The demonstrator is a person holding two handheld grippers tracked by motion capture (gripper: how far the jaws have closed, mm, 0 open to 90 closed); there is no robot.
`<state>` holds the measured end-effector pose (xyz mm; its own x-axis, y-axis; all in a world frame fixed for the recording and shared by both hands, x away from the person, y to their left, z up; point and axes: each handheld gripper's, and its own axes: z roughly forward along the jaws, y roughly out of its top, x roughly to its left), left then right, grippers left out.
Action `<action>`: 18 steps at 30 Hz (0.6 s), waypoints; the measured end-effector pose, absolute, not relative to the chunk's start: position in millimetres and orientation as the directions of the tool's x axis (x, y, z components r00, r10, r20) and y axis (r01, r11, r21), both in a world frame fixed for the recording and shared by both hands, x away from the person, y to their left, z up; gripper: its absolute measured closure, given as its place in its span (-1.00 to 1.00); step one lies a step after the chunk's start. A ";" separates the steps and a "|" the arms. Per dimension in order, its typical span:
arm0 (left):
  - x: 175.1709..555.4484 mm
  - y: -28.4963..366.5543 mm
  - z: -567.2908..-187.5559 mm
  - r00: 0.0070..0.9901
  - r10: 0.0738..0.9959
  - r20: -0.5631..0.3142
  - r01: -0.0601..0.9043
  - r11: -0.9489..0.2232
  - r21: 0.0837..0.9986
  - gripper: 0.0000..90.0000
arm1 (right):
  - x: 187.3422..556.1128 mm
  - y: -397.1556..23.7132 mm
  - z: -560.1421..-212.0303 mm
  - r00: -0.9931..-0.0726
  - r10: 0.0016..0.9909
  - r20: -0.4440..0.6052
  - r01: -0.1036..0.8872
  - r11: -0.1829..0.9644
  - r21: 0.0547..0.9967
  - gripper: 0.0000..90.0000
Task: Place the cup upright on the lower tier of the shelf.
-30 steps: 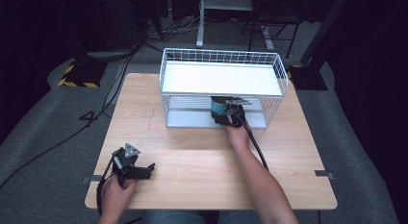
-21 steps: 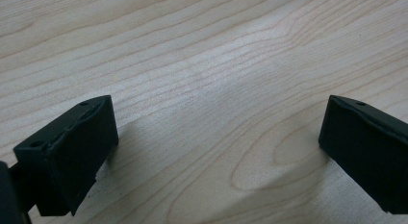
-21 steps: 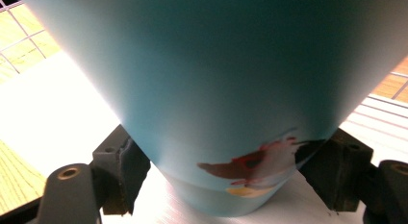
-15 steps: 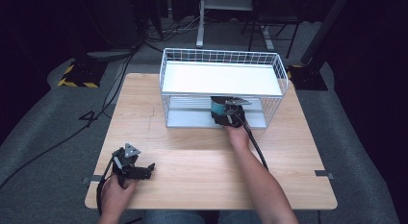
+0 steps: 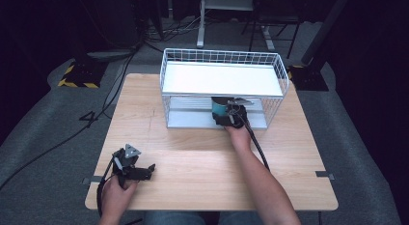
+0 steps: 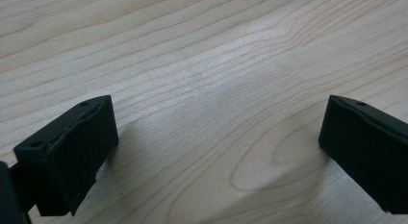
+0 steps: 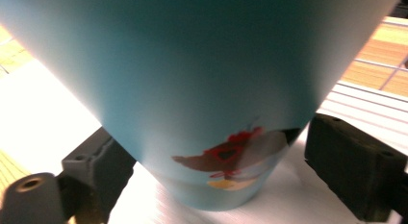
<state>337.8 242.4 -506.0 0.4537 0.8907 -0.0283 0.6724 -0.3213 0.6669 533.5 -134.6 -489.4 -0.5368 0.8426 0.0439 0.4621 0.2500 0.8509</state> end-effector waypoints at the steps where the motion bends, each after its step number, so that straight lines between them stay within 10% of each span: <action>1: 337.8 242.4 -506.1 0.454 0.891 -0.028 0.672 -0.321 0.667 -0.99 | 533.0 -134.7 -488.5 -0.534 0.844 0.042 0.462 0.251 0.851 -0.87; 18: 337.7 242.3 -506.0 0.453 0.891 -0.028 0.672 -0.321 0.667 -0.99 | 497.0 -159.8 -463.5 -0.566 0.824 0.032 0.466 0.287 0.837 -0.91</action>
<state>337.7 242.3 -506.0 0.4530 0.8911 -0.0279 0.6725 -0.3210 0.6669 497.0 -159.8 -463.5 -0.5656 0.8240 0.0323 0.4662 0.2872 0.8368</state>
